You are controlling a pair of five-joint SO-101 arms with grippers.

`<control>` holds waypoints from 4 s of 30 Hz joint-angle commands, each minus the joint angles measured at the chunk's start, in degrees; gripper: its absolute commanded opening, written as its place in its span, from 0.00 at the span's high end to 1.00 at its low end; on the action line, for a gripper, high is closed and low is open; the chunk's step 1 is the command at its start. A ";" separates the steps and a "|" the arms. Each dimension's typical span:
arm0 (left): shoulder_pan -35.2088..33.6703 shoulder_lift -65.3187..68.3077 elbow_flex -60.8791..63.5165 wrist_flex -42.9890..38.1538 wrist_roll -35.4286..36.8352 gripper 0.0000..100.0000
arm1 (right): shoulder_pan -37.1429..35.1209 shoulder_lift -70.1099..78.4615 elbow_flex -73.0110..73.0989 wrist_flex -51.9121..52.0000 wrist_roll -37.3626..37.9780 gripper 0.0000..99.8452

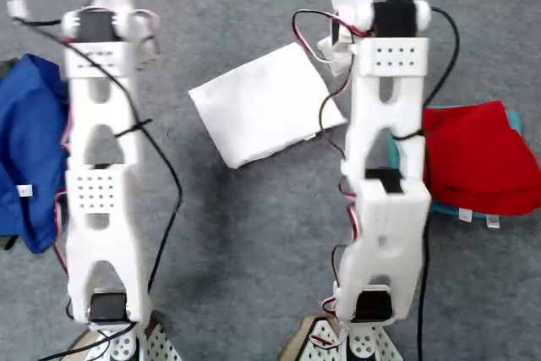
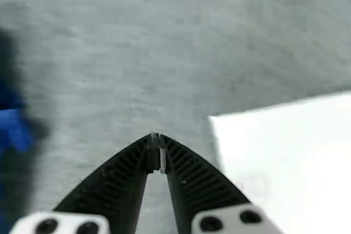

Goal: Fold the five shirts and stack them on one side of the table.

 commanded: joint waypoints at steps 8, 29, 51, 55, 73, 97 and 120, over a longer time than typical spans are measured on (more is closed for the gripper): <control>-6.59 -28.62 31.65 0.70 -2.73 0.98 | 0.57 -25.27 23.16 0.88 -0.09 1.00; -5.98 -89.19 97.67 0.35 -17.58 0.98 | 8.57 -61.93 63.16 0.53 -0.53 0.99; -23.38 -100.62 125.71 -24.53 -20.04 0.98 | 8.13 -43.47 57.89 -2.73 -19.43 0.99; -23.65 -100.44 126.07 -24.70 -19.78 0.98 | 7.52 -35.47 49.80 -2.29 -24.18 0.92; -23.74 -100.18 129.93 -24.79 -19.60 0.98 | -8.84 8.48 9.98 -3.78 -58.73 0.78; -23.74 -100.18 130.99 -24.88 -19.78 0.98 | -4.88 -2.07 22.64 0.26 -56.88 0.61; -23.74 -100.18 131.43 -24.35 -19.78 0.98 | -6.37 24.31 2.24 -9.76 -59.34 0.66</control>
